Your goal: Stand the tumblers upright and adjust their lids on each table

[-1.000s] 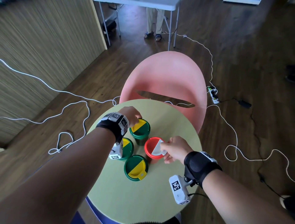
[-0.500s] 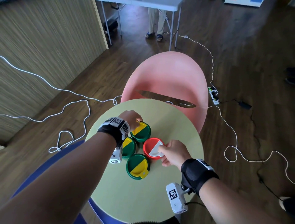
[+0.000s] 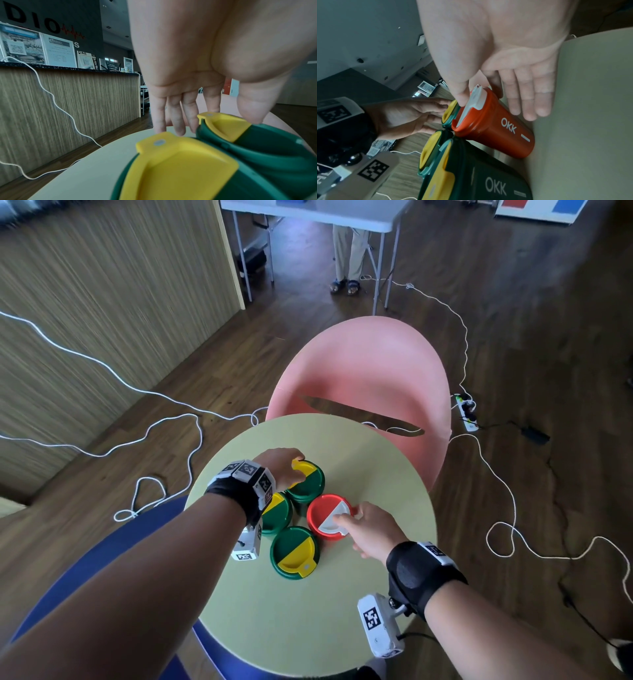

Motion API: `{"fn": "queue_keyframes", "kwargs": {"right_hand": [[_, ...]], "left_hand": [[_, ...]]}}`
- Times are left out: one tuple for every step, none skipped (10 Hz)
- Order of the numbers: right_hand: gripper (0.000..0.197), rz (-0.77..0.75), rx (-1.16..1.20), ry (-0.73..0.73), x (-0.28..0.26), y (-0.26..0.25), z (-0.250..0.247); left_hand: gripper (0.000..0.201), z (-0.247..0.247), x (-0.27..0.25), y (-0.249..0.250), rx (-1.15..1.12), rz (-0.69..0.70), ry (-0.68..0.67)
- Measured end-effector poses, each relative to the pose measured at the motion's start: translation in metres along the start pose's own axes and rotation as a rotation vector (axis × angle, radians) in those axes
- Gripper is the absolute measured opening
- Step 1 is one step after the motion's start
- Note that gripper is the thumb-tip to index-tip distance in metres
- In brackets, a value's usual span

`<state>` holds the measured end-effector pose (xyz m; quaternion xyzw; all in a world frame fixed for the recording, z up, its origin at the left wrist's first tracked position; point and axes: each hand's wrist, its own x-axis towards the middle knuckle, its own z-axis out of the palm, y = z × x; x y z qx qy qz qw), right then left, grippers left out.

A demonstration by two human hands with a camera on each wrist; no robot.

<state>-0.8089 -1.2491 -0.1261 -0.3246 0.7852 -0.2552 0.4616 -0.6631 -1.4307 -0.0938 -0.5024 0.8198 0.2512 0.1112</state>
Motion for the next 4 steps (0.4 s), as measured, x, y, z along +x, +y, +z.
{"fn": "queue_keyframes", "kwargs": {"right_hand": [[0.037,-0.052,-0.076,-0.02,-0.002,0.001,-0.004],[0.05,-0.092,-0.153,-0.015,-0.008,0.003,-0.012],[0.059,-0.139,-0.209,0.022,-0.017,0.011,-0.02],[0.061,-0.151,-0.232,0.067,-0.04,0.026,-0.022]], "left_hand": [[0.059,-0.001,-0.015,0.005,-0.024,-0.026,0.034],[0.06,-0.003,-0.036,0.01,-0.054,-0.032,0.087],[0.054,-0.002,-0.065,0.009,-0.094,0.008,0.177],[0.044,0.006,-0.095,0.001,-0.135,0.041,0.263]]}}
